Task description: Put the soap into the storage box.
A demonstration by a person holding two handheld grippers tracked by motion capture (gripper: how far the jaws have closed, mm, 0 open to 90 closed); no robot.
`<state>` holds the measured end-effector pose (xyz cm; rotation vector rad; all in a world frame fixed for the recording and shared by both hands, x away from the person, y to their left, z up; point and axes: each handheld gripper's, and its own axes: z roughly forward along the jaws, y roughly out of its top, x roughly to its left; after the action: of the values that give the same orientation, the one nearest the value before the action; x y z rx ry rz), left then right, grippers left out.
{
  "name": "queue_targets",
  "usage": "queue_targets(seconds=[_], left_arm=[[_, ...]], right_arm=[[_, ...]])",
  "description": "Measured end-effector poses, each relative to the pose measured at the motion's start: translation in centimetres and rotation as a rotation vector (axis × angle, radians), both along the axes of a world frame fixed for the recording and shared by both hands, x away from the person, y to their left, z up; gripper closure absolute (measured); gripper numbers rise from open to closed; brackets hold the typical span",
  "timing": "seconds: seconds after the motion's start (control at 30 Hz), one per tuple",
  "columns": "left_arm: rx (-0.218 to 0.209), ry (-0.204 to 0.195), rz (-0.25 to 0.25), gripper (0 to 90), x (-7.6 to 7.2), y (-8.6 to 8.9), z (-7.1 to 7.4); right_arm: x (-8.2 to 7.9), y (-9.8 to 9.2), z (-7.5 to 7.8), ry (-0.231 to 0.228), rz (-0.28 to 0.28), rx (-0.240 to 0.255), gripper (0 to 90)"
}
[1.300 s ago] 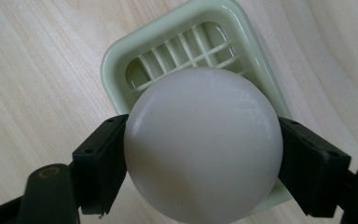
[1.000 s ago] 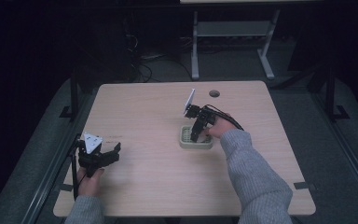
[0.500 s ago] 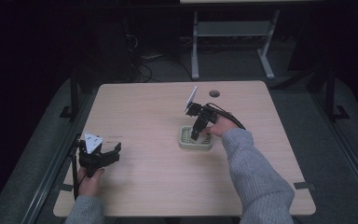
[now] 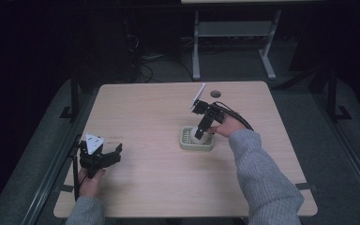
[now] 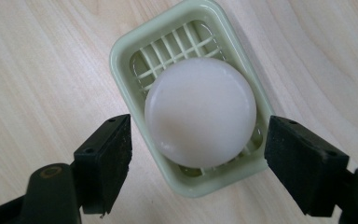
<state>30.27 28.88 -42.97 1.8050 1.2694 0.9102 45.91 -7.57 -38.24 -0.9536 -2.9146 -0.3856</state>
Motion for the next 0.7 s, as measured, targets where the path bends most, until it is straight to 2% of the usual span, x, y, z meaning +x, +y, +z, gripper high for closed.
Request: queue_targets(seconds=[0.7], left_arm=[[0.000,0.007,-0.002,14.8,0.0,0.0,-0.1]], right_arm=[[-2.1,-3.1,1.4,-0.028,-0.018,0.061,23.8]])
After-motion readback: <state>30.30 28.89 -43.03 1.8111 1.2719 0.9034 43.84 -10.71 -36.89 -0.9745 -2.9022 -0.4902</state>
